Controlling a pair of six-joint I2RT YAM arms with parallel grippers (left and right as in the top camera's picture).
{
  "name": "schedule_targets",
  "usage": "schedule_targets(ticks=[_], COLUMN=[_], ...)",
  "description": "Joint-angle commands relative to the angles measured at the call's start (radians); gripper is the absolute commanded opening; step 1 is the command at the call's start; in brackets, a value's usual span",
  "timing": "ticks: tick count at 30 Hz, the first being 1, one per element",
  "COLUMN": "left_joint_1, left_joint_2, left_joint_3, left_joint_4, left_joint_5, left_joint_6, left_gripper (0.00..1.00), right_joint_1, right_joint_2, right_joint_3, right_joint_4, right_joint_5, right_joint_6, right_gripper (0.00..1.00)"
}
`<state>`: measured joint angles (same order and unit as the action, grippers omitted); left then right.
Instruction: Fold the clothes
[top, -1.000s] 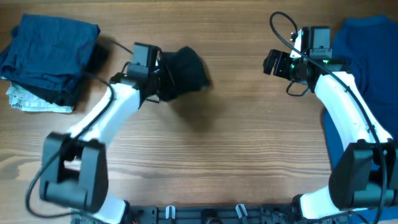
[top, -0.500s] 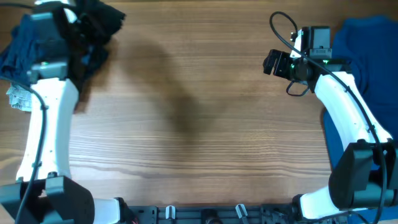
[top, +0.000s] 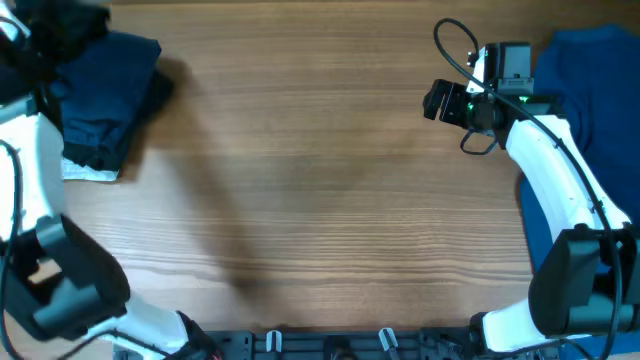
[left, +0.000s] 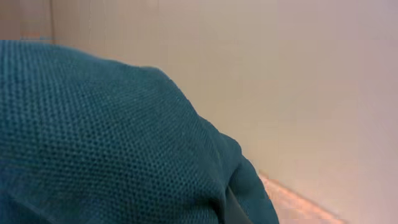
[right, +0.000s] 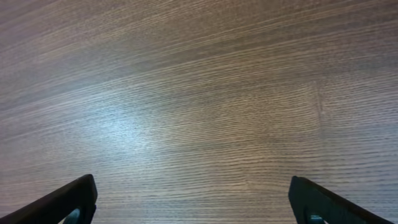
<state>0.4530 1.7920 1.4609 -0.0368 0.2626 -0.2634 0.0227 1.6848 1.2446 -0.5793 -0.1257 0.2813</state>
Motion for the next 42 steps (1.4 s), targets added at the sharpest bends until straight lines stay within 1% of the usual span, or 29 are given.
schedule_targets(ticks=[1, 4, 8, 11, 12, 13, 14, 15, 16, 17, 18, 19, 20, 21, 22, 23, 24, 25, 27, 33, 38, 39, 41, 42], left_joint_1=[0.005, 0.015, 0.071, 0.108, 0.11, 0.114, 0.119, 0.125, 0.13, 0.131, 0.131, 0.131, 0.131, 0.132, 0.132, 0.132, 0.132, 0.132, 0.142, 0.216, 0.233, 0.233, 0.233, 0.232], left_joint_2=[0.064, 0.117, 0.121, 0.121, 0.118, 0.105, 0.082, 0.045, -0.008, -0.048, -0.081, -0.132, -0.168, -0.198, -0.216, -0.22, -0.212, -0.19, -0.121, 0.087, 0.126, 0.118, 0.075, 0.003], left_joint_3=[0.024, 0.024, 0.024, 0.024, 0.024, 0.024, 0.024, 0.027, 0.031, 0.031, 0.031, 0.031, 0.031, 0.031, 0.031, 0.031, 0.031, 0.031, 0.031, 0.031, 0.031, 0.031, 0.031, 0.031], left_joint_4=[-0.023, -0.1, -0.248, -0.395, -0.429, -0.447, -0.447, -0.446, -0.447, -0.447, -0.447, -0.454, -0.462, -0.47, -0.47, -0.468, -0.468, -0.469, -0.461, -0.45, -0.446, -0.444, -0.41, -0.4], left_joint_5=[0.026, 0.018, -0.01, -0.008, 0.003, 0.053, 0.114, 0.161, 0.182, 0.183, 0.182, 0.182, 0.182, 0.182, 0.182, 0.174, 0.138, 0.09, 0.058, 0.057, 0.063, 0.085, 0.221, 0.28], left_joint_6=[0.025, 0.025, 0.019, -0.1, -0.127, -0.139, -0.139, -0.142, -0.154, -0.165, -0.165, -0.164, -0.164, -0.164, -0.163, -0.164, -0.164, -0.164, -0.164, -0.164, -0.164, -0.164, -0.177, -0.254], left_gripper=[0.04, 0.04, 0.04, 0.05, 0.12, 0.25, 0.43, 0.59, 0.77, 0.91, 0.98, 1.0, 0.99, 0.94, 0.78, 0.57, 0.31, 0.1, 0.04, 0.04, 0.04, 0.04, 0.04, 0.04], right_joint_1=[0.002, 0.002, 0.002, 0.002, 0.002, 0.002, 0.002, 0.002, 0.002, 0.002, 0.002, 0.002, 0.002, 0.002, 0.002, 0.002, 0.002, 0.002, 0.002, 0.002, 0.002, 0.002, 0.002, 0.002], right_joint_2=[0.017, 0.017, 0.017, 0.017, 0.017, 0.017, 0.017, 0.017, 0.017, 0.017, 0.017, 0.017, 0.017, 0.018, 0.017, 0.017, 0.017, 0.017, 0.017, 0.017, 0.017, 0.018, 0.017, 0.017], right_joint_3=[-0.01, -0.01, -0.01, -0.01, -0.01, -0.01, -0.01, -0.01, -0.01, -0.01, -0.01, -0.01, -0.01, -0.01, -0.01, -0.01, -0.01, -0.01, -0.01, -0.01, -0.01, -0.01, -0.01, -0.01], right_joint_4=[0.002, 0.002, 0.002, 0.002, 0.002, 0.002, 0.002, 0.002, 0.002, 0.002, 0.002, 0.002, 0.002, 0.002, 0.002, 0.002, 0.002, 0.003, 0.002, 0.002, 0.002, 0.002, 0.002, 0.002], right_joint_5=[0.014, 0.014, 0.014, 0.014, 0.014, 0.014, 0.014, 0.014, 0.014, 0.014, 0.014, 0.014, 0.014, 0.014, 0.014, 0.014, 0.014, 0.014, 0.014, 0.014, 0.014, 0.014, 0.014, 0.014], right_joint_6=[-0.019, -0.019, -0.019, -0.019, -0.019, -0.019, -0.019, -0.019, -0.019, -0.019, -0.019, -0.019, -0.019, -0.019, -0.019, -0.019, -0.019, -0.019, -0.019, -0.019, -0.019, -0.019, -0.019, -0.019], right_gripper=[0.99, 0.99, 0.99, 1.0, 1.0, 1.0, 1.0, 0.99, 1.0, 0.99, 1.0, 1.0, 0.99, 1.0, 1.0, 0.99, 0.99, 0.99, 1.0, 0.99, 0.99, 0.99, 0.99, 1.0])
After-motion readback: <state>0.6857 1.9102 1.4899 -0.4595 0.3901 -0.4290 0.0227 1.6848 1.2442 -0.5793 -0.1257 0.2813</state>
